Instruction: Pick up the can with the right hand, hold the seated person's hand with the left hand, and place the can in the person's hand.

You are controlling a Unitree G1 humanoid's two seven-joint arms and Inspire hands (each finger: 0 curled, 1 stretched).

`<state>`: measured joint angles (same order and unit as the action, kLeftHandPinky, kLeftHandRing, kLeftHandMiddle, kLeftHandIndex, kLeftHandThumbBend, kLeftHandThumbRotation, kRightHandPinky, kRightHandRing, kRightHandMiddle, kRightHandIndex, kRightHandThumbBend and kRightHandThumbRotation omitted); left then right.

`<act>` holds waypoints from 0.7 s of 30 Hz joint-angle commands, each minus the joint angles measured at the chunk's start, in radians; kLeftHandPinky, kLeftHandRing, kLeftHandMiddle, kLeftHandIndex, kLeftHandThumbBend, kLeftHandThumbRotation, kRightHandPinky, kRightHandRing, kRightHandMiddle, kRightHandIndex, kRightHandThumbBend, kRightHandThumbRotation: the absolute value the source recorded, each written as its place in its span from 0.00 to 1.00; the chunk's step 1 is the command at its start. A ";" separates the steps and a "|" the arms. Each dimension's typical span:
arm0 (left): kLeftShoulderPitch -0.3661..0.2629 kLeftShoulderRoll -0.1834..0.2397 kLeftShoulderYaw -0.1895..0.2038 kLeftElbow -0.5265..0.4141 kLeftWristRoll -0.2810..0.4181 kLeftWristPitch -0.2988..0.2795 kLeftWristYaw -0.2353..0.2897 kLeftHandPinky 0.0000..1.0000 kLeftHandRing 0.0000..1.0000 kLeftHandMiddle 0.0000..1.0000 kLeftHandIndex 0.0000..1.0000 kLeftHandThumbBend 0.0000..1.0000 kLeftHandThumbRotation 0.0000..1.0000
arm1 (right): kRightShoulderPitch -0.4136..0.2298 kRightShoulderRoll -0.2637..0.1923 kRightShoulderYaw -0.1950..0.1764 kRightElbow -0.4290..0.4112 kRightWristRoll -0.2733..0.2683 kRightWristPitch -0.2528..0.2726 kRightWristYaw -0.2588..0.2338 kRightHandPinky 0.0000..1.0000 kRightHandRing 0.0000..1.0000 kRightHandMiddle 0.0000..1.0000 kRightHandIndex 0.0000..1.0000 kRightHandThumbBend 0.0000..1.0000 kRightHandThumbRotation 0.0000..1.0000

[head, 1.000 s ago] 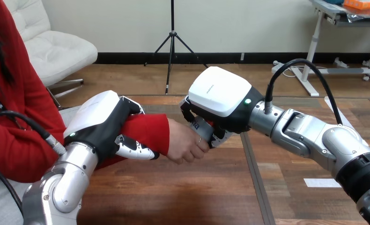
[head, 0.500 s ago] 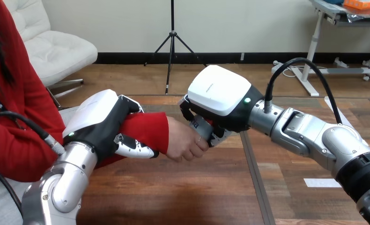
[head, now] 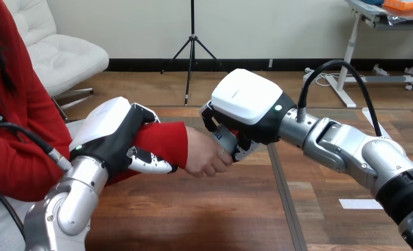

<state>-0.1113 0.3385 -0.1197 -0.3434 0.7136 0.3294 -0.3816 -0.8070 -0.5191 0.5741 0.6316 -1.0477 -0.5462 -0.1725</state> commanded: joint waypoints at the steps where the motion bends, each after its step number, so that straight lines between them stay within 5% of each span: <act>1: -0.215 -0.045 0.001 -0.084 -0.052 -0.073 0.069 0.20 0.27 0.36 0.39 0.66 0.00 | -0.116 0.019 -0.069 -0.090 0.090 -0.012 0.027 0.27 0.35 0.40 0.40 0.59 0.00; 7: -0.203 -0.045 0.001 -0.085 -0.049 -0.081 0.084 0.20 0.27 0.36 0.39 0.68 0.00 | -0.109 0.009 -0.070 -0.101 0.097 0.002 0.057 0.30 0.38 0.43 0.45 0.69 0.02; 21: -0.190 -0.025 -0.002 -0.087 -0.048 -0.078 0.079 0.21 0.28 0.37 0.40 0.71 0.00 | -0.082 -0.004 -0.101 -0.134 0.145 0.029 0.156 0.37 0.47 0.53 0.60 0.83 0.27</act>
<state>-0.1321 0.3367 -0.1179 -0.3440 0.6987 0.3104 -0.3397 -0.8070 -0.5289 0.5307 0.5858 -0.9711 -0.5272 -0.0559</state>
